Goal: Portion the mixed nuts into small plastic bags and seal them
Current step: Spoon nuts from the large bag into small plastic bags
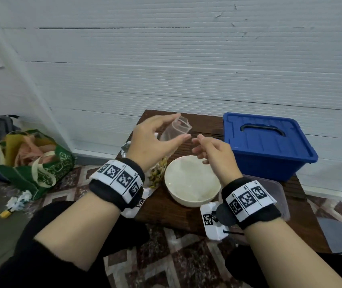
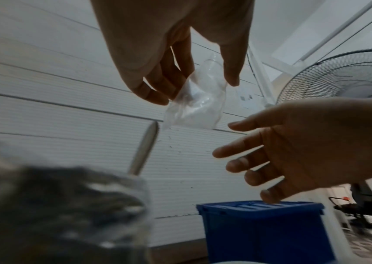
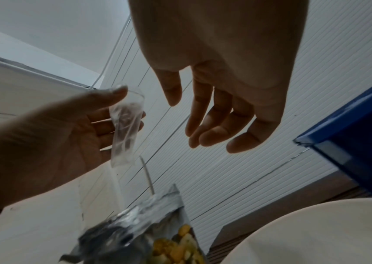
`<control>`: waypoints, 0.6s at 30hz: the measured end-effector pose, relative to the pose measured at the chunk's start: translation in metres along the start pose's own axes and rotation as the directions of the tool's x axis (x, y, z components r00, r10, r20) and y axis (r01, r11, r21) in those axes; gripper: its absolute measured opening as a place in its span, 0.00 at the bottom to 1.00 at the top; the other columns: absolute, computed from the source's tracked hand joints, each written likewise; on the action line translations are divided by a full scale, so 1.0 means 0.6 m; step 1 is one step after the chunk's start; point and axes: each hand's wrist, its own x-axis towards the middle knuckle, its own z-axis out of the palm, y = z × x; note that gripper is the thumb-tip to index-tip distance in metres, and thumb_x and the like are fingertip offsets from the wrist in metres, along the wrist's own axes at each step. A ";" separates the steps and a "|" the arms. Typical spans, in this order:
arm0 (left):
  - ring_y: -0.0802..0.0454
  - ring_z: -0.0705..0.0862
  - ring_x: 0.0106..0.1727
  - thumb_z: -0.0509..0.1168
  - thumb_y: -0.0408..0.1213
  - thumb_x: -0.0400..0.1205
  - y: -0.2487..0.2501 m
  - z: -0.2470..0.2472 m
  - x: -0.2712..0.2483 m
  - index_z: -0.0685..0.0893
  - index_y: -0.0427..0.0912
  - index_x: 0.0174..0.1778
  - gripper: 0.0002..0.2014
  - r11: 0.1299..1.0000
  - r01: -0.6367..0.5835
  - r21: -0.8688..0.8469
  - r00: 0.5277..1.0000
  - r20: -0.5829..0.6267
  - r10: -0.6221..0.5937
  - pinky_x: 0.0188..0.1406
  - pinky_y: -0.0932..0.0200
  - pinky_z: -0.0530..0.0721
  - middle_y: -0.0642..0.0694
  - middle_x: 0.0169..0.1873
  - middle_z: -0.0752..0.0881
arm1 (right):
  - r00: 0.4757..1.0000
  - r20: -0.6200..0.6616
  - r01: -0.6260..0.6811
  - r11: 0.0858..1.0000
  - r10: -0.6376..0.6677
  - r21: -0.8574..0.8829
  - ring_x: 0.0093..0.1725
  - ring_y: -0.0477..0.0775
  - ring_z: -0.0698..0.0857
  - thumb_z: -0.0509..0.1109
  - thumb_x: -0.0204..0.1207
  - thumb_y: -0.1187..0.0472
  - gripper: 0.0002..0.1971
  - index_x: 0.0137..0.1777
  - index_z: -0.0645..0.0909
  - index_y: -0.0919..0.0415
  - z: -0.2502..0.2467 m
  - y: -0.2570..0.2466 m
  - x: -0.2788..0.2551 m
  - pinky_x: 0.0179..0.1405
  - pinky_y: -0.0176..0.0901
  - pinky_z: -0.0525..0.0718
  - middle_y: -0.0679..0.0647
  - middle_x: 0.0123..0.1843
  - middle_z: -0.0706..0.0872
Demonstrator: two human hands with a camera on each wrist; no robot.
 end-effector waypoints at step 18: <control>0.55 0.85 0.52 0.74 0.60 0.70 -0.164 -0.073 -0.014 0.84 0.59 0.49 0.16 0.836 0.549 0.024 0.835 -0.053 -0.547 0.54 0.50 0.87 0.55 0.48 0.87 | 0.998 0.062 0.050 0.887 -0.024 -0.458 0.57 0.51 0.83 0.73 0.75 0.49 0.21 0.67 0.80 0.51 0.133 0.004 0.055 0.55 0.41 0.79 0.53 0.53 0.85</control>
